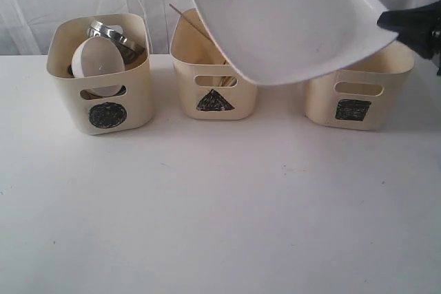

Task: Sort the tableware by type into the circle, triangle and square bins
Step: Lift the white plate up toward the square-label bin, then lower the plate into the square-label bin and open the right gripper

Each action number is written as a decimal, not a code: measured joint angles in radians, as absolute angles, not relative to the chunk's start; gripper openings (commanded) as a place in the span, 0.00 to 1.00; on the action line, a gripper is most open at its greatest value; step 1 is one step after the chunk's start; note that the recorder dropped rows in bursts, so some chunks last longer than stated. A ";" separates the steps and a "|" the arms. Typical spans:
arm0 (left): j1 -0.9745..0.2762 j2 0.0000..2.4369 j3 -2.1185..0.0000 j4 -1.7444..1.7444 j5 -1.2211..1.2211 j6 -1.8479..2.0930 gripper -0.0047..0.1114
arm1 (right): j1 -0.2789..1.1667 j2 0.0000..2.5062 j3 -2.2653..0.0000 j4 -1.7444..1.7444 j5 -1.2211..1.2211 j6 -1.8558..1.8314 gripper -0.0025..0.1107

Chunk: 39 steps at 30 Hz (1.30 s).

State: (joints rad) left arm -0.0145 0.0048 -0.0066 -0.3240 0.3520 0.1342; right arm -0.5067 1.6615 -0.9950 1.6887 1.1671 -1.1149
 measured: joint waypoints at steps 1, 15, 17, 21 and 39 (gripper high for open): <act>-0.014 0.005 -0.007 -0.324 0.352 0.134 0.04 | -0.507 1.661 -1.042 1.693 1.155 -1.099 0.02; -0.014 0.005 -0.007 -0.324 0.352 0.134 0.04 | -0.560 1.773 -1.299 1.687 0.731 -1.092 0.02; -0.014 0.005 -0.007 -0.324 0.352 0.134 0.04 | -0.565 1.786 -1.322 1.689 0.705 -1.108 0.02; -0.014 0.005 -0.007 -0.324 0.352 0.134 0.04 | -0.565 1.809 -1.368 1.691 0.675 -1.123 0.02; -0.014 0.005 -0.007 -0.324 0.352 0.134 0.04 | -0.565 1.855 -1.422 1.475 0.495 -1.315 0.02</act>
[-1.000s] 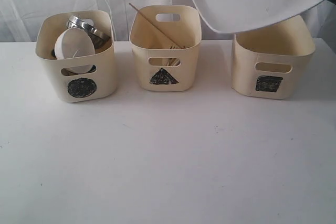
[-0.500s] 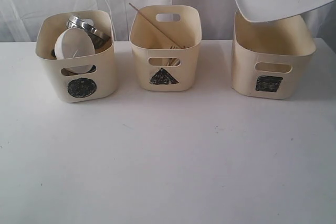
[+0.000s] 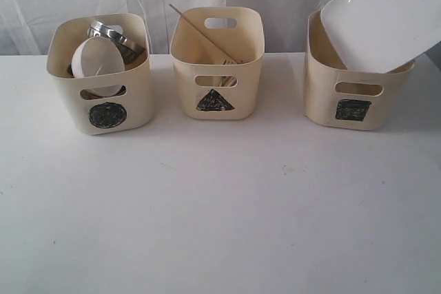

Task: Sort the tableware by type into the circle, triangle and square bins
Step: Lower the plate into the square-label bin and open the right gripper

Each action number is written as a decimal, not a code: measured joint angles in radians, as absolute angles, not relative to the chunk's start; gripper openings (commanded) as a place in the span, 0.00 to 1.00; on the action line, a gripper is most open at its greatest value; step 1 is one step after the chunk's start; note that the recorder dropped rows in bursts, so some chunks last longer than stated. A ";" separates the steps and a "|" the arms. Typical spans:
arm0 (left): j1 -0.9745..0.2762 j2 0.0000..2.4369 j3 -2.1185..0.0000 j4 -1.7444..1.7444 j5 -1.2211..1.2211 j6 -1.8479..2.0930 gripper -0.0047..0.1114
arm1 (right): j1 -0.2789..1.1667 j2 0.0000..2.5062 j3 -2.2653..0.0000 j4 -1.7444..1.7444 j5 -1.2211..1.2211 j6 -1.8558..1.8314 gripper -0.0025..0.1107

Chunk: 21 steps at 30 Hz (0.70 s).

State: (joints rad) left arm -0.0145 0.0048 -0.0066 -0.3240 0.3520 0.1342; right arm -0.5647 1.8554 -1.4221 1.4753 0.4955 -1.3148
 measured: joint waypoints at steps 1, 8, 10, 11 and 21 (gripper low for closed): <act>-0.014 0.005 -0.007 -0.324 0.352 0.134 0.04 | -0.565 1.855 -1.422 1.475 0.495 -1.348 0.02; -0.014 0.005 -0.007 -0.324 0.352 0.134 0.04 | -0.539 1.913 -1.422 1.479 0.523 -1.503 0.05; -0.014 0.005 -0.007 -0.324 0.352 0.134 0.04 | -0.533 1.920 -1.422 1.479 0.515 -1.511 0.12; -0.014 0.005 -0.007 -0.324 0.352 0.134 0.04 | -0.531 1.923 -1.422 1.479 0.512 -1.511 0.15; -0.014 0.005 -0.007 -0.324 0.352 0.134 0.04 | -0.528 1.924 -1.426 1.515 0.534 -1.476 0.42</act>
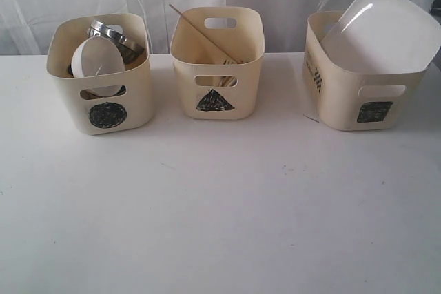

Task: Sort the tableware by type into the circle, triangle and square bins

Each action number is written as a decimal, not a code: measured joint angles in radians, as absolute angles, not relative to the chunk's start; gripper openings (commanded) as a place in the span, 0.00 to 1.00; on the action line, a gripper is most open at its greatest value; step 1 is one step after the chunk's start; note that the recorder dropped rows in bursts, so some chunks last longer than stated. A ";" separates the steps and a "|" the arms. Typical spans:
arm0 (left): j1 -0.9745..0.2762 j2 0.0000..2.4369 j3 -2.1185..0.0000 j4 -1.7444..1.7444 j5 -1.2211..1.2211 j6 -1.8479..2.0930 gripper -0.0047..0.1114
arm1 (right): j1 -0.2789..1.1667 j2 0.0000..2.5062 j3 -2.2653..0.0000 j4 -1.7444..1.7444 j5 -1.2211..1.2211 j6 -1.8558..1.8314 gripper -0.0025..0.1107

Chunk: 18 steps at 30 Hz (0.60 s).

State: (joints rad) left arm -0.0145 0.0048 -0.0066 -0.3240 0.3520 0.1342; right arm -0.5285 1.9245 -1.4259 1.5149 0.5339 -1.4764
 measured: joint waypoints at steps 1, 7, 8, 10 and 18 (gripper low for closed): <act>-0.014 0.005 -0.007 -0.324 0.352 0.134 0.04 | -0.528 1.924 -1.426 1.524 0.541 -1.468 0.42; -0.014 0.005 -0.007 -0.324 0.352 0.134 0.04 | -0.528 1.895 -1.426 1.602 0.572 -1.391 0.29; -0.014 0.005 -0.007 -0.324 0.352 0.134 0.04 | -0.528 1.882 -1.426 1.613 0.577 -1.349 0.25; -0.014 0.005 -0.007 -0.324 0.352 0.134 0.04 | -0.528 1.851 -1.426 1.621 0.582 -1.245 0.12; -0.014 0.005 -0.007 -0.324 0.352 0.134 0.04 | -0.492 1.726 -1.406 1.535 0.677 -0.890 0.02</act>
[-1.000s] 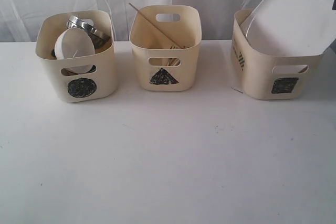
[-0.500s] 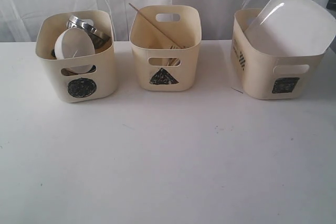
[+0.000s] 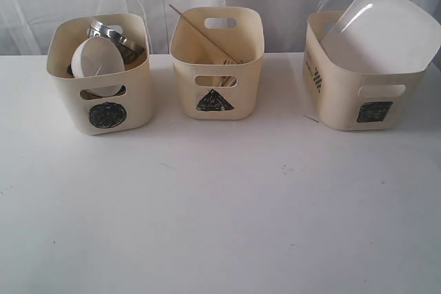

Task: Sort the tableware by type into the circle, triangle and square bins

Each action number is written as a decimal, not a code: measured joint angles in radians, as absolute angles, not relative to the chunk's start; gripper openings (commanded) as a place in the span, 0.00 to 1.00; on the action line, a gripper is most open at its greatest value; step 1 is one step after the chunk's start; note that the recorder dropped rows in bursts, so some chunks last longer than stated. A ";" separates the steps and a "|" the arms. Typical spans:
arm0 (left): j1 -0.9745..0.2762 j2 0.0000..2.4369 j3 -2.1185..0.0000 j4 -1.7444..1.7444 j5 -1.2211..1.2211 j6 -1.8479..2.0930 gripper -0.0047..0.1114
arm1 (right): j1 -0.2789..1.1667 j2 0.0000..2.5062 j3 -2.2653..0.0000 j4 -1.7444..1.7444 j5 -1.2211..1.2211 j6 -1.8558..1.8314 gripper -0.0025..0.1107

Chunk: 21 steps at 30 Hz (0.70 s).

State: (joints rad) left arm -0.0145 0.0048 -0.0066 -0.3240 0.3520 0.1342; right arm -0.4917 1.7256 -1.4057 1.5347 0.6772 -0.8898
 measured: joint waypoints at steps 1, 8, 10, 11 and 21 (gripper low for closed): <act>-0.014 0.005 -0.007 -0.324 0.352 0.134 0.04 | -0.474 1.702 -1.388 1.514 0.673 -0.863 0.02; -0.014 0.005 -0.007 -0.324 0.352 0.134 0.04 | -0.303 1.408 -1.142 1.364 0.417 -0.815 0.02; -0.014 0.005 -0.007 -0.324 0.352 0.134 0.04 | -0.263 1.314 -1.072 1.353 0.312 -0.817 0.02; -0.014 0.005 -0.007 -0.324 0.352 0.134 0.04 | -0.247 1.266 -1.037 1.351 0.271 -0.820 0.02; -0.014 0.005 -0.007 -0.324 0.352 0.134 0.04 | -0.217 0.939 -0.809 1.286 0.405 -0.885 0.02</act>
State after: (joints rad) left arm -0.0145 0.0048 -0.0066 -0.3240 0.3520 0.1342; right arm -0.2172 0.9388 -0.8092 1.2864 0.4054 -0.8852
